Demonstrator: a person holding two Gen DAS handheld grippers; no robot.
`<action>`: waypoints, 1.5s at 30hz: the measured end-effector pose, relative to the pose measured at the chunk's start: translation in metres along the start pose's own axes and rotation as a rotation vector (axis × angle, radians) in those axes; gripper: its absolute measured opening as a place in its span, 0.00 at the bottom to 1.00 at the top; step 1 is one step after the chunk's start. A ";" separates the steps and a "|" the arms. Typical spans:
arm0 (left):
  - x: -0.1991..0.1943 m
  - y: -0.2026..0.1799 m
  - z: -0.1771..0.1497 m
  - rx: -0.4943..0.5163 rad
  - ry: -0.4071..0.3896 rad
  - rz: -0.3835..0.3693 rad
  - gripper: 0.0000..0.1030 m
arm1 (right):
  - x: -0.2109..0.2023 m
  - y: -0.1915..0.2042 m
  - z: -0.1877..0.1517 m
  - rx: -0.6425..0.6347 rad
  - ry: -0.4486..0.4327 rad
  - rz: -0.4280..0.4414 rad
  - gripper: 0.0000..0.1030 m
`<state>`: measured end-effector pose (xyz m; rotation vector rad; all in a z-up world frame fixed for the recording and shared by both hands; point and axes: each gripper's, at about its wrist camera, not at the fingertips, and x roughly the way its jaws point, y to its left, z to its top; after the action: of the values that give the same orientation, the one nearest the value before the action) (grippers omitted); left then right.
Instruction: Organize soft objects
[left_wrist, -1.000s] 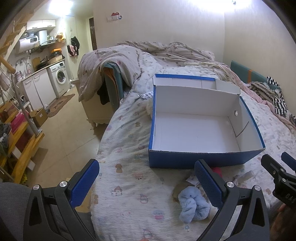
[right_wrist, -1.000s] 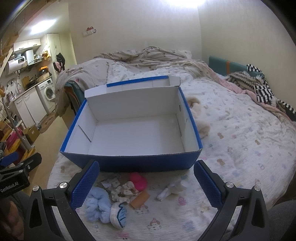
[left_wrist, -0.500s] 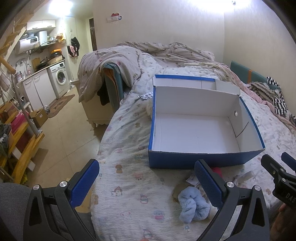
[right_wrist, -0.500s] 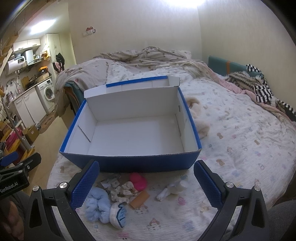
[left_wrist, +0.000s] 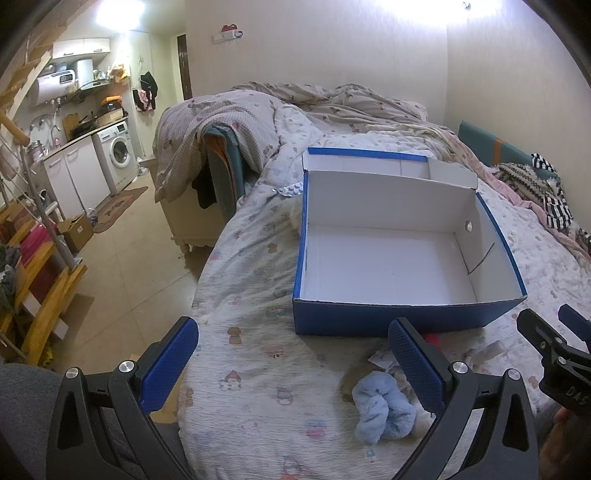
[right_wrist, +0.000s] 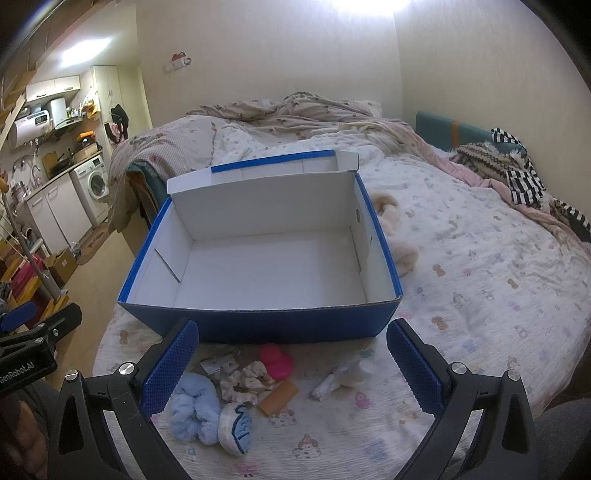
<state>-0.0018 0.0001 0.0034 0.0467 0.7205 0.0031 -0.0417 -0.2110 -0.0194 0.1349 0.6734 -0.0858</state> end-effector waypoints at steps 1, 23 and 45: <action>0.000 0.000 0.000 0.000 -0.001 0.000 1.00 | 0.000 0.000 0.000 0.000 0.000 0.000 1.00; 0.003 -0.004 0.000 0.003 0.004 0.004 1.00 | 0.001 -0.001 -0.001 0.003 0.005 0.000 1.00; 0.004 -0.005 0.000 0.007 0.010 -0.005 1.00 | 0.003 -0.003 -0.003 0.003 0.015 -0.003 1.00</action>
<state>0.0007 -0.0046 0.0007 0.0519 0.7304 -0.0036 -0.0416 -0.2137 -0.0241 0.1370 0.6881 -0.0891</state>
